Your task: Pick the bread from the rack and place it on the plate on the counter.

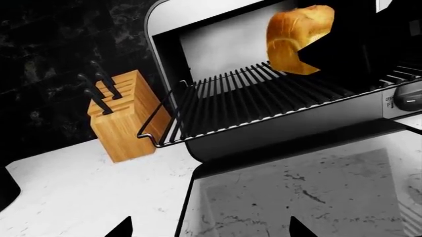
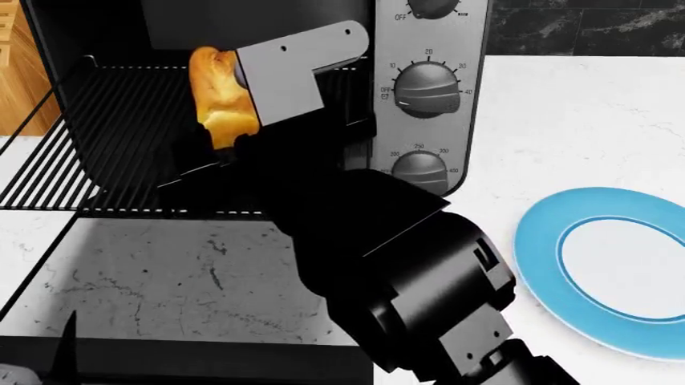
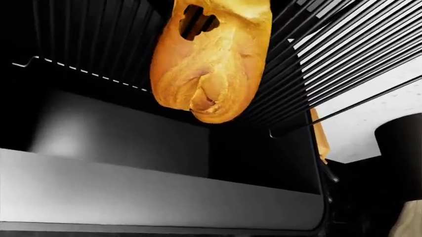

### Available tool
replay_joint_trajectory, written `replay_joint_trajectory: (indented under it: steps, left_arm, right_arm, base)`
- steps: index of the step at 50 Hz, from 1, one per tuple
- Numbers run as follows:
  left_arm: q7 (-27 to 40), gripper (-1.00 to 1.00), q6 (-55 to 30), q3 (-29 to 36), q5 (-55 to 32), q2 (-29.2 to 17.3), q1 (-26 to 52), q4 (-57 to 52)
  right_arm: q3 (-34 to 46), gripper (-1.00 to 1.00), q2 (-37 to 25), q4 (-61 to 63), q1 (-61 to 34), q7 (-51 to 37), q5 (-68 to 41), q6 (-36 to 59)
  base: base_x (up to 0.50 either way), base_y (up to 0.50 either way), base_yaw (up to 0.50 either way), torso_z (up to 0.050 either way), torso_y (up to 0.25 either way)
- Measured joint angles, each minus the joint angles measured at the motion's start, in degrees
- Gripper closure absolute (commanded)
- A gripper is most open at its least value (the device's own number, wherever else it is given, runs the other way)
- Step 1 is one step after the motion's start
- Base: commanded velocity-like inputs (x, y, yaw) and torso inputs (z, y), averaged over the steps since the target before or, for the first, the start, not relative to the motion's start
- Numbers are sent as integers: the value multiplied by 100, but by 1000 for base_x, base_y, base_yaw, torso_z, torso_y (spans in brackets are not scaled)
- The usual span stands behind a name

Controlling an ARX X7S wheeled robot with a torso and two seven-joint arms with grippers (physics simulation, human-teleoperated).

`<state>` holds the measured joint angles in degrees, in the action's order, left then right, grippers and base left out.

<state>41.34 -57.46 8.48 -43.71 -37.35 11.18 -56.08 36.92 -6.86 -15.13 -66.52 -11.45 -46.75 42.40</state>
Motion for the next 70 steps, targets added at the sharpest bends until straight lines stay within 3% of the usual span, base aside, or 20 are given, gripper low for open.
replay_joint_trajectory:
  steps: [21,42,70]
  left_arm:
    - [24,-100,96,96,2,-27,18,66]
    - [117,-100,74,197,-64,-40,89,35]
    - [235,-100,39,381,-130,-33,251,48]
  right_arm:
    - [-167,100,-647,2102,573,-1018,-627,474]
    - [-1371,100,-2175,4638,1102,-2691,-2140,1423]
    - [-2531,100,-3744,4139,1001,-3443,-3012,2057]
  base:
    - [0,0,0,0,0]
    - [0,0,0,0,0]
    - [0,0,0,0,0]
